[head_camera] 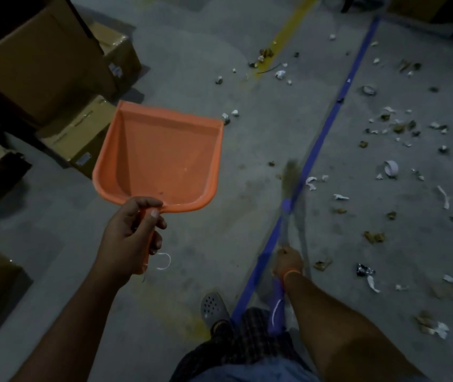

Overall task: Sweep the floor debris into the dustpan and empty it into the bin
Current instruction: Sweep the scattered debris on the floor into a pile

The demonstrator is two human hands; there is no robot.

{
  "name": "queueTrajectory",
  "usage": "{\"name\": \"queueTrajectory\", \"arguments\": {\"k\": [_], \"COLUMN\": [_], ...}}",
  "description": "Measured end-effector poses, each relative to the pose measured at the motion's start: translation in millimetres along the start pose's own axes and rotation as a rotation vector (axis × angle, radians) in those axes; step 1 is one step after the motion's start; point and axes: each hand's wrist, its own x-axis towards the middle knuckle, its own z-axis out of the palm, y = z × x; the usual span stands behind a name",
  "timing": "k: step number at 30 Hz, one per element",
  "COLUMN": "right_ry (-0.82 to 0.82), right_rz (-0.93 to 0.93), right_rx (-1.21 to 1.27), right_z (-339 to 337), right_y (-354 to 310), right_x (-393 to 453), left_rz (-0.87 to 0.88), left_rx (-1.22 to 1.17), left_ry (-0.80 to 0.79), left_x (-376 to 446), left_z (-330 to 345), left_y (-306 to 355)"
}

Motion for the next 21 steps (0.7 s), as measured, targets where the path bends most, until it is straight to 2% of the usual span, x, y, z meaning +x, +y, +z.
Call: {"name": "queueTrajectory", "arguments": {"k": [5,9,13,14,16,19,21], "right_ry": [-0.101,-0.154,-0.057,-0.063,0.057,0.202,0.257], "right_rz": [-0.114,-0.009,0.034,0.076,0.189,0.272,0.261], "right_rx": [0.01,0.015,-0.114,-0.137,-0.163,-0.024,0.075], "right_z": [45,63,33,23,8,-2,-6], "right_y": [-82,-118,-144,-150,-154,-178,-205], "right_x": [27,74,120,131,159,179,184], "left_rz": [-0.028,-0.037,-0.022,-0.018,-0.017,-0.018,0.013], "left_rx": [0.024,0.076,0.111,0.116,0.122,0.095,0.077], "left_ry": [-0.026,-0.037,-0.071,-0.076,-0.103,-0.142,-0.16], "left_x": [50,105,179,199,241,302,341], "left_z": [-23,-34,-36,-34,-29,-19,-12], "left_y": [4,5,9,12,20,38,53]}}
